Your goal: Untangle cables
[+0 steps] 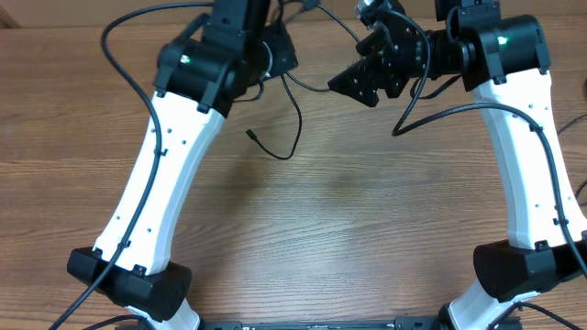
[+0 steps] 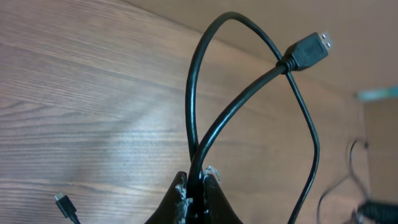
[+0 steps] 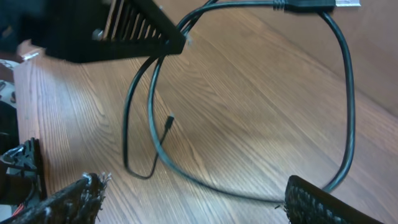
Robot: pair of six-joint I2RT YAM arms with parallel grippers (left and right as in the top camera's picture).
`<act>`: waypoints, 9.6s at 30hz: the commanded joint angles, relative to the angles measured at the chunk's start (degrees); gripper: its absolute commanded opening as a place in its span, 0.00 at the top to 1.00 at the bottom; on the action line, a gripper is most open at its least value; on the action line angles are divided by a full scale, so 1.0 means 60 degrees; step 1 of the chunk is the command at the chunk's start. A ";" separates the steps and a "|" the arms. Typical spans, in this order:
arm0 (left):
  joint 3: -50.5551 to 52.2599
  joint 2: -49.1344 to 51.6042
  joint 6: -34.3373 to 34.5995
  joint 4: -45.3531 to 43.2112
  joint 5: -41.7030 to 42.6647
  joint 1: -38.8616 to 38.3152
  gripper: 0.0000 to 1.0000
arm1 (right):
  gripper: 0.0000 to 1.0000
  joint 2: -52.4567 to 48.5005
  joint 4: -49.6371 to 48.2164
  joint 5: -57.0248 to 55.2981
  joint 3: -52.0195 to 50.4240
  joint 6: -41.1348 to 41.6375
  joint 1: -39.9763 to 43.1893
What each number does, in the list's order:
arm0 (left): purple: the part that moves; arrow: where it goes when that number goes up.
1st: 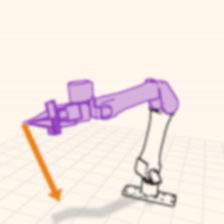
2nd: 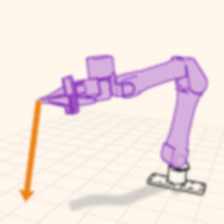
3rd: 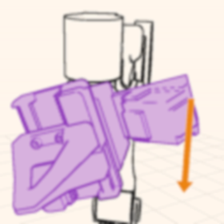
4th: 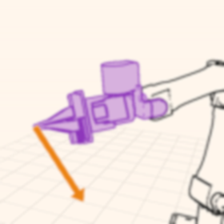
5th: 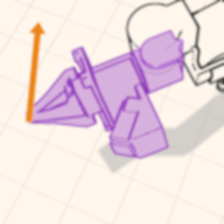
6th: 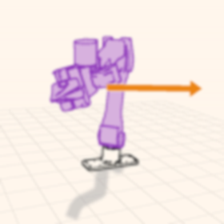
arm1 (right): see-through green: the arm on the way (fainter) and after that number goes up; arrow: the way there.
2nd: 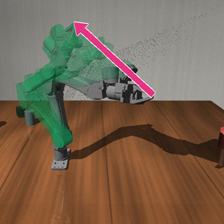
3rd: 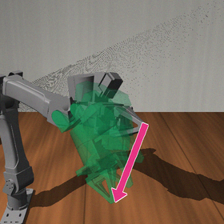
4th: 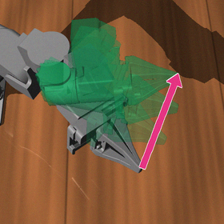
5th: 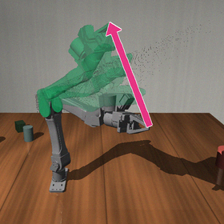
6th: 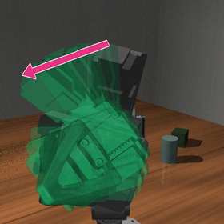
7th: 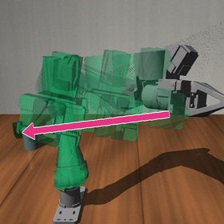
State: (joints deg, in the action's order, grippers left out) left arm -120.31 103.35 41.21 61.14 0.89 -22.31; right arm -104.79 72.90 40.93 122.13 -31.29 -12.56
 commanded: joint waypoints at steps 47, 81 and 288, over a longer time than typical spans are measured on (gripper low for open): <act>-0.0244 0.0240 0.0845 -0.0914 0.3942 0.0590 0.84 | 0.96 -0.0310 -0.3650 0.0262 -0.1049 0.0007 0.2167; 0.1293 0.2845 -0.5417 0.0036 0.0525 -0.1614 0.66 | 0.27 -0.0288 -0.3155 0.3982 -0.1038 0.1038 0.5781; 0.0739 -0.5074 -0.0452 0.5818 -0.6998 -0.1158 0.27 | 0.00 0.7697 0.0251 -0.1424 -0.1107 0.4492 0.6218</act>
State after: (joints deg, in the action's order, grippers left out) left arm -121.64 79.29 29.80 96.18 -38.11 -29.82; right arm -59.68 73.21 33.63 115.35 -4.29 25.34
